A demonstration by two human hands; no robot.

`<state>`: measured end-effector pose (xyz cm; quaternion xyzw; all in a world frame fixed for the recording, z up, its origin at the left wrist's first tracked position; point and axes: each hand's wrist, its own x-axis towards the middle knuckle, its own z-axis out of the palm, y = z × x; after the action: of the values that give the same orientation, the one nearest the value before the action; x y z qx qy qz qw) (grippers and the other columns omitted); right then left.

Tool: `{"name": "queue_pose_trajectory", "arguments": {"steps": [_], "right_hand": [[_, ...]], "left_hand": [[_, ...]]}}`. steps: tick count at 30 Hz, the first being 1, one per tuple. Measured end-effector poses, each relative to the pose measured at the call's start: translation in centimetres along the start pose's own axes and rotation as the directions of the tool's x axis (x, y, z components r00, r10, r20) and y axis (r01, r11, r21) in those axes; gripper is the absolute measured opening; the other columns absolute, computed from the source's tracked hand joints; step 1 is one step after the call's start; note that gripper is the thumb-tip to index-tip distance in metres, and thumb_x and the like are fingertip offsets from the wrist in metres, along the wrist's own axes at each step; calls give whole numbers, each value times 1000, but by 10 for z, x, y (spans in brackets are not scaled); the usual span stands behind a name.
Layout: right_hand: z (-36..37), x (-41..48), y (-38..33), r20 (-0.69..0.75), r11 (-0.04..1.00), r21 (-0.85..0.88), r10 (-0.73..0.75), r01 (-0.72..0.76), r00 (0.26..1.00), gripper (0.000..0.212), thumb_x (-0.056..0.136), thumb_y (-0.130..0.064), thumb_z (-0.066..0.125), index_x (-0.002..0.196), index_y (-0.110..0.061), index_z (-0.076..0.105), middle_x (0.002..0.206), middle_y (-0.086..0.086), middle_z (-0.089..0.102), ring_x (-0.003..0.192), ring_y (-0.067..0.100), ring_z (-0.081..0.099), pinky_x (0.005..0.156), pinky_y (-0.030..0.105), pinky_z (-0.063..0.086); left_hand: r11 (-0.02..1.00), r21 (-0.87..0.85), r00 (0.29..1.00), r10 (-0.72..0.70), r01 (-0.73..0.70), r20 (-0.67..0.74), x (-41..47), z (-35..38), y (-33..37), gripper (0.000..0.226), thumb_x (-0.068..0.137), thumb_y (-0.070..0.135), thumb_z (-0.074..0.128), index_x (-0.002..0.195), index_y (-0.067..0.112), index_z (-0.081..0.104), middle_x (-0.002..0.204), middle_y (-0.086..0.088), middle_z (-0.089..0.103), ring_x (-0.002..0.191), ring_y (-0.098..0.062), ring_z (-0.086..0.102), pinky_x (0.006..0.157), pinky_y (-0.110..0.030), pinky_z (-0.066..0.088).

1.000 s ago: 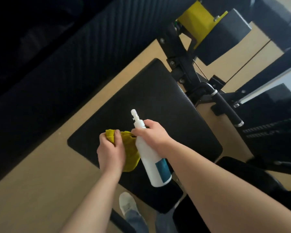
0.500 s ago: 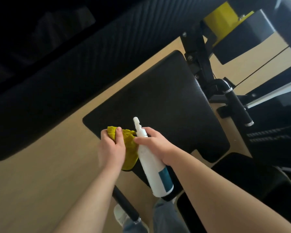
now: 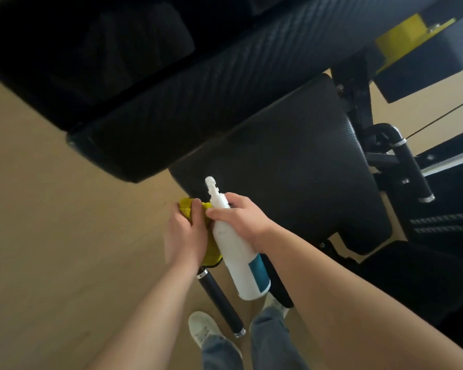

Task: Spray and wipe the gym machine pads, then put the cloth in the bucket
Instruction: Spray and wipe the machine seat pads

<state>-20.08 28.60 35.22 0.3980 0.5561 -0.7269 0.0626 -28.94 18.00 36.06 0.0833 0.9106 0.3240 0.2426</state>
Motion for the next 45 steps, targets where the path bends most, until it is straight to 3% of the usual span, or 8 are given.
{"name": "queue_pose_trajectory", "arguments": {"steps": [4,11,14,24,28,32,38,45], "right_hand": [[1,3,1,23,995,84,47,-49,999,35,86,-45,77,117,-31,66,106,11,74,91,27,74,78,44,65],[-23,11,3,-328,953,301,112,-9,938,23,93,-37,75,109,-24,65,108,18,74,90,31,73,82,52,63],[-44,10,0,-270,890,455,157,-19,950,27,96,-37,71,119,-27,60,103,16,75,89,32,73,88,56,61],[-40,-11,-6,-56,950,278,163,-142,985,26,100,-38,67,121,-26,57,92,15,74,78,30,72,72,46,64],[-26,-20,12,-31,982,56,184,-182,983,33,92,-43,75,117,-25,63,104,15,77,89,32,76,85,55,63],[-31,-37,28,30,952,156,262,-264,964,33,95,-40,72,124,-29,60,100,13,77,88,31,73,89,55,62],[-62,-57,42,-257,939,294,256,-177,932,18,97,-38,71,109,-33,58,95,10,78,81,26,76,77,47,65],[-83,-71,42,-240,895,439,200,-77,950,14,101,-31,66,110,-22,60,90,17,72,71,29,71,66,42,62]], "left_hand": [[999,41,1000,19,-18,-20,6,-6,-5,30,105,51,43,104,22,50,91,4,55,84,-23,55,74,-34,39],[993,60,994,105,-104,-14,17,-12,-12,32,104,54,40,105,24,51,97,1,61,83,-19,60,69,-33,48],[990,71,992,124,-124,3,21,-11,-13,33,103,57,39,103,26,50,97,-1,65,85,-22,65,74,-40,58],[981,71,983,176,-179,45,16,-10,-8,33,103,55,40,106,25,53,90,6,61,77,-9,61,59,-25,49],[973,74,976,217,-218,29,14,-9,-5,31,104,53,39,104,25,52,84,13,55,73,-2,55,57,-22,43],[970,64,971,232,-235,51,12,-6,-4,29,105,52,39,105,25,50,89,8,55,77,-10,56,67,-30,48],[963,41,959,262,-268,107,7,5,-1,33,104,53,41,103,23,52,87,11,57,77,-7,59,61,-27,46],[948,-91,932,315,-304,179,-10,25,19,36,105,54,36,105,21,51,88,9,59,77,-8,60,63,-22,46]]}}
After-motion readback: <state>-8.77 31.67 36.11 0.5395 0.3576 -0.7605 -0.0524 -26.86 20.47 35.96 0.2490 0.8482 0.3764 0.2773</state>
